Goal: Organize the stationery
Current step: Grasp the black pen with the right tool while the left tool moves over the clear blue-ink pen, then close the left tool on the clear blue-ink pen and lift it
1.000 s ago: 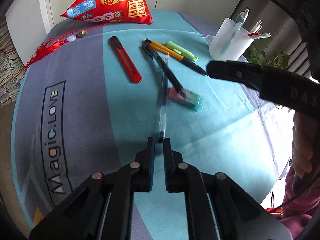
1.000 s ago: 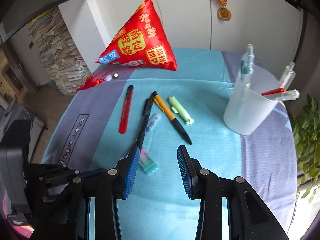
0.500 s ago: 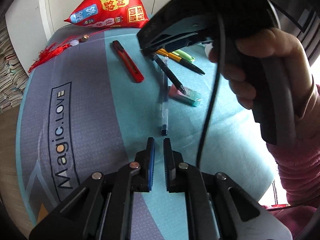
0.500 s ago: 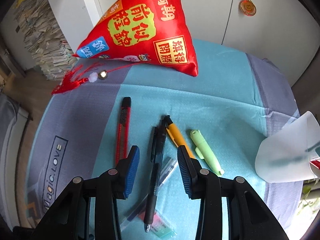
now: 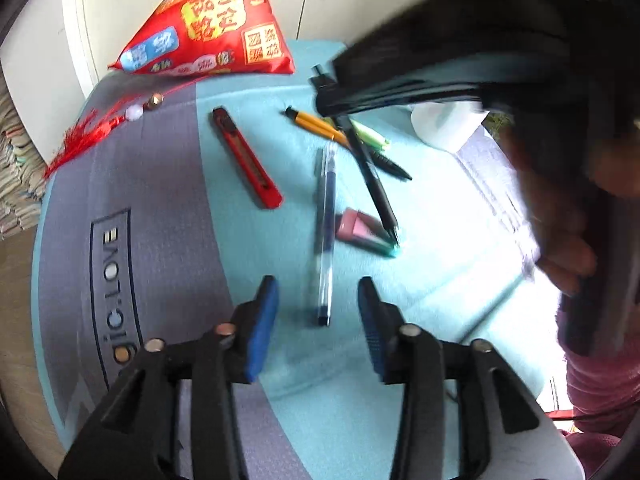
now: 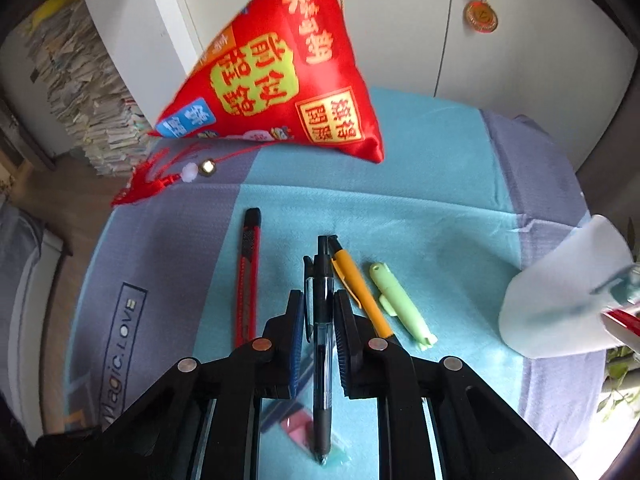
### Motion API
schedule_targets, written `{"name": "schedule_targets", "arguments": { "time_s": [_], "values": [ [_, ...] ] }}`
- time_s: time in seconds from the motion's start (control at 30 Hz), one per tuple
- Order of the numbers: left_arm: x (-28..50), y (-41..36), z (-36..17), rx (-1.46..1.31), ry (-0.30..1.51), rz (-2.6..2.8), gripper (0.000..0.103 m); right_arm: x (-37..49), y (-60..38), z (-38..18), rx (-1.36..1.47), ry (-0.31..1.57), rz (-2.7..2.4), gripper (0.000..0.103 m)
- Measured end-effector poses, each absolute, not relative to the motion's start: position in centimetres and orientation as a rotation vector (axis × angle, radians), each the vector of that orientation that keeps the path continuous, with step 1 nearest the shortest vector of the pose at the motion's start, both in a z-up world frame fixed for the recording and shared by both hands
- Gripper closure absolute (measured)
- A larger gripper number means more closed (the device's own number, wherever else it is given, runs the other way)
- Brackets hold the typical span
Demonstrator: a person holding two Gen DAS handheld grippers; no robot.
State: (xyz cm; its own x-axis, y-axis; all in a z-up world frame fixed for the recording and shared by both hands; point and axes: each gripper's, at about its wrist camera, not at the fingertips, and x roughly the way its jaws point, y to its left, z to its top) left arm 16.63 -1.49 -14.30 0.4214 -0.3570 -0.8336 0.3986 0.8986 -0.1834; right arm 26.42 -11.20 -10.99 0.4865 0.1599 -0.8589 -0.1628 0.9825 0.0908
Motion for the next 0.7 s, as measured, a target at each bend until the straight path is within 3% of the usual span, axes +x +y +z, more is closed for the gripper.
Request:
{"name": "schedule_targets", "arguments": {
  "time_s": [0.2, 0.57, 0.63, 0.7],
  "values": [
    [18.9, -3.8, -13.0, 0.058, 1.017, -0.496, 0.059, 20.5, -14.8, -6.6, 0.025, 0.921, 0.195, 0.087],
    [25.4, -7.6, -14.2, 0.137, 1.054, -0.458, 0.060, 15.2, -20.4, -5.3, 0.129, 0.857, 0.115, 0.087],
    [25.9, -7.9, -14.9, 0.146, 1.081, -0.453, 0.075, 14.7, -21.2, -5.1, 0.145, 0.847, 0.110, 0.087],
    [25.7, -8.0, -15.2, 0.152, 1.085, -0.447, 0.080, 14.3, -22.0, -4.9, 0.162, 0.836, 0.107, 0.087]
  ]
}}
